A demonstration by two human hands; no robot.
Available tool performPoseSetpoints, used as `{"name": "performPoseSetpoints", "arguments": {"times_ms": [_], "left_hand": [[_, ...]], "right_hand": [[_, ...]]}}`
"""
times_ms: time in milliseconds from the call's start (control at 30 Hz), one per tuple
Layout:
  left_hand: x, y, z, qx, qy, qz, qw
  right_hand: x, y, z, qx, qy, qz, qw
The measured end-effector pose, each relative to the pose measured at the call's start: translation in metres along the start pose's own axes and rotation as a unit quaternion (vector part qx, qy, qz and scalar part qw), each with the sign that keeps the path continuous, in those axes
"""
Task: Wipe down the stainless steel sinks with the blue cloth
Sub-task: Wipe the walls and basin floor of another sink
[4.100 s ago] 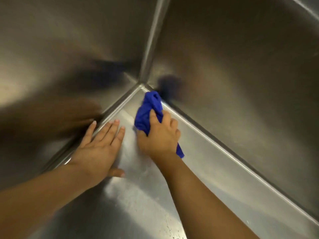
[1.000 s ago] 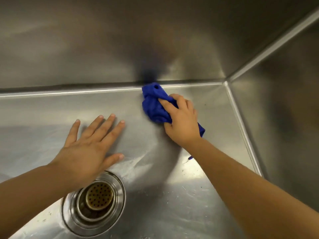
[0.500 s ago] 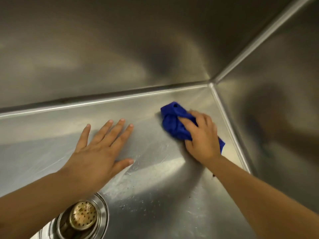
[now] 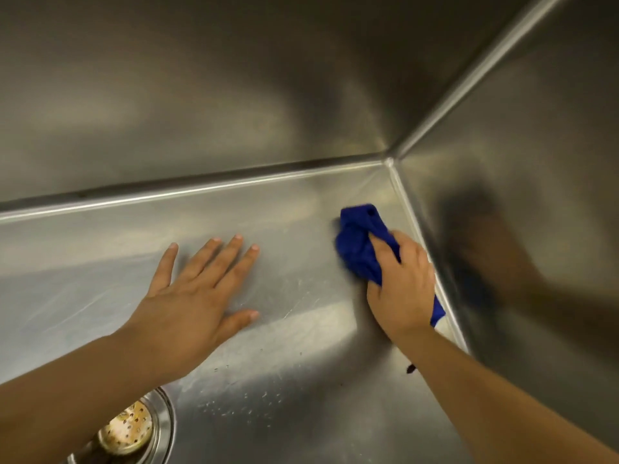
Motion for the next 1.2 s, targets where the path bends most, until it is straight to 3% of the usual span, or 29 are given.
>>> {"name": "performPoseSetpoints", "arguments": {"times_ms": [100, 233, 367, 500, 700, 800, 1033, 1200], "left_hand": [[0.004, 0.005, -0.005, -0.046, 0.021, -0.004, 0.999], [0.001, 0.009, 0.000, -0.013, 0.005, -0.002, 1.000], [-0.007, 0.006, 0.007, 0.000, 0.016, -0.001, 1.000], [-0.012, 0.008, 0.006, 0.013, 0.013, 0.012, 1.000], [-0.013, 0.010, 0.011, 0.007, -0.017, 0.011, 1.000], [-0.017, 0.009, 0.017, 0.002, 0.021, 0.009, 1.000], [-0.037, -0.003, 0.010, 0.023, 0.013, 0.007, 1.000], [-0.051, -0.014, 0.004, 0.020, -0.009, -0.009, 1.000]], "right_hand": [[0.054, 0.003, 0.001, -0.045, 0.013, 0.023, 0.999], [0.082, 0.001, 0.003, -0.045, -0.015, 0.077, 0.996], [0.001, 0.013, -0.007, -0.021, 0.016, -0.020, 0.999], [-0.078, 0.018, -0.017, -0.011, 0.033, -0.026, 0.999], [-0.015, 0.008, -0.005, -0.033, 0.026, -0.020, 0.999], [-0.002, -0.005, -0.006, -0.037, 0.022, 0.022, 0.999], [-0.115, -0.024, -0.014, 0.022, -0.024, -0.122, 0.992], [-0.070, -0.054, -0.008, 0.029, -0.028, -0.098, 0.994]]}}
Point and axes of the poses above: each hand's wrist, its own x-axis towards the middle knuckle, its own z-axis out of the palm, y = z × x, the point moved 3 cm from there along x, towards the middle knuckle, and after that the axes turned 3 degrees about -x, right-handed, at the moved point
